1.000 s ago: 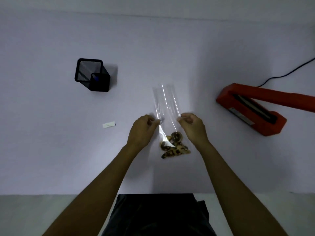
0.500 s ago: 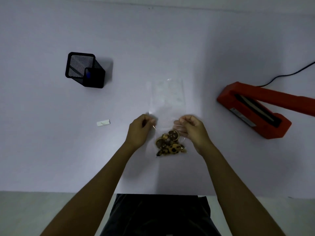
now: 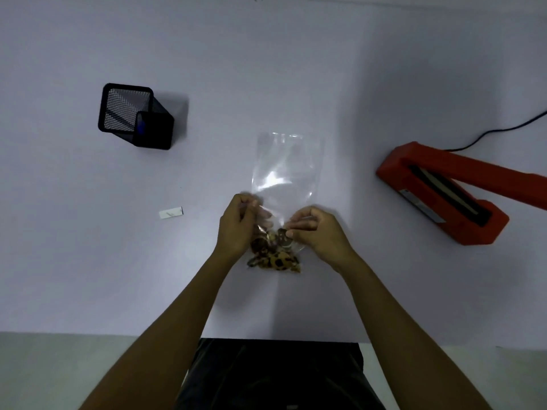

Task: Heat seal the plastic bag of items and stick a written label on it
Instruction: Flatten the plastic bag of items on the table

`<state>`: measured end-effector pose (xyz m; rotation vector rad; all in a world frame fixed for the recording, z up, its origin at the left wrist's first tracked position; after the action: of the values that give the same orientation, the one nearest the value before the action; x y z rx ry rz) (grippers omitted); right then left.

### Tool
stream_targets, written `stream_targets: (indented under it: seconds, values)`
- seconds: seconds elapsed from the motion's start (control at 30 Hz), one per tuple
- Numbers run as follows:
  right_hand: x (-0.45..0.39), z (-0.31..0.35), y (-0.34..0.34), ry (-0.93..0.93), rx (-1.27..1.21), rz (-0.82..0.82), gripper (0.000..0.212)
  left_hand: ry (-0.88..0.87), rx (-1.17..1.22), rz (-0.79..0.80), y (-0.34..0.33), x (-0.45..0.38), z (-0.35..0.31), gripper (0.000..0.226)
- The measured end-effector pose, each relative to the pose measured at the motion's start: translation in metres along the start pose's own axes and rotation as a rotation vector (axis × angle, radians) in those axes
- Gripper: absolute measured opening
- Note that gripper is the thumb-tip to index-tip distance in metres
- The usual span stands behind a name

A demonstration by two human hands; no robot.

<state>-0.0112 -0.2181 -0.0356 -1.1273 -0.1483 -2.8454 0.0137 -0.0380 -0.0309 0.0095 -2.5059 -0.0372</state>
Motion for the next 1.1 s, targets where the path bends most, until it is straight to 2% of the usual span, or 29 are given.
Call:
stream_targets:
  seconds: [0.07,0.17,0.27,0.4,0.47,0.6,0.67,0.73,0.77,0.83,0.9,0.97,1.03,1.1]
  values:
    - [0.000,-0.001,0.001,-0.002,0.010,0.000,0.027,0.034,0.011,0.072,0.003,-0.002,0.001,0.030]
    - [-0.004,-0.003,0.000,-0.024,0.043,-0.075,0.018,0.020,-0.122,0.154,0.009,-0.007,0.006,0.045]
    - [-0.007,-0.005,-0.003,0.001,0.081,-0.150,0.008,-0.008,-0.145,0.130,0.010,-0.009,0.007,0.049]
    - [-0.004,-0.002,-0.004,0.057,0.183,-0.188,0.013,-0.029,-0.170,0.113,0.007,-0.008,0.007,0.047]
    - [-0.002,0.002,-0.004,0.095,0.248,-0.182,0.022,-0.022,-0.140,0.094,0.006,-0.006,0.009,0.049]
    - [0.004,0.011,-0.004,0.252,0.490,-0.343,0.078,-0.115,-0.279,0.021,0.003,-0.002,0.011,0.060]
    - [0.008,0.014,-0.006,0.359,0.618,-0.419,0.083,-0.223,-0.359,-0.037,-0.003,0.003,0.010,0.071]
    - [0.011,0.016,-0.009,0.468,0.702,-0.466,0.075,-0.353,-0.459,-0.121,-0.007,0.009,0.011,0.083]
    - [0.013,0.016,-0.010,0.509,0.728,-0.492,0.070,-0.432,-0.540,-0.177,-0.007,0.011,0.013,0.082]
    - [0.014,0.015,-0.013,0.542,0.770,-0.539,0.065,-0.565,-0.593,-0.253,-0.005,0.014,0.008,0.054]
    - [0.012,0.014,-0.014,0.540,0.807,-0.573,0.059,-0.710,-0.665,-0.168,-0.002,0.013,0.004,0.017]
    - [0.008,0.014,-0.016,0.601,0.852,-0.579,0.041,-0.799,-0.789,-0.037,0.002,0.013,0.006,0.027]
    - [0.005,0.017,-0.022,0.719,0.883,-0.510,0.019,-0.783,-0.859,0.030,0.010,0.008,0.012,0.033]
    - [0.001,0.016,-0.029,0.755,0.901,-0.398,0.010,-0.750,-0.908,0.061,0.014,0.004,0.019,0.033]
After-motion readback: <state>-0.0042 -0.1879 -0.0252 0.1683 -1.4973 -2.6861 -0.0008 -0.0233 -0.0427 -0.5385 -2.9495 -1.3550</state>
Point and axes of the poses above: each hand's wrist, its own x-axis away from the middle knuckle, its own y-axis out of the back of the hand, z = x × y, the point moved 2 cm from there along -x, towards the middle knuckle, and after that the axes turned 3 degrees about x, right-handed, at the moved point
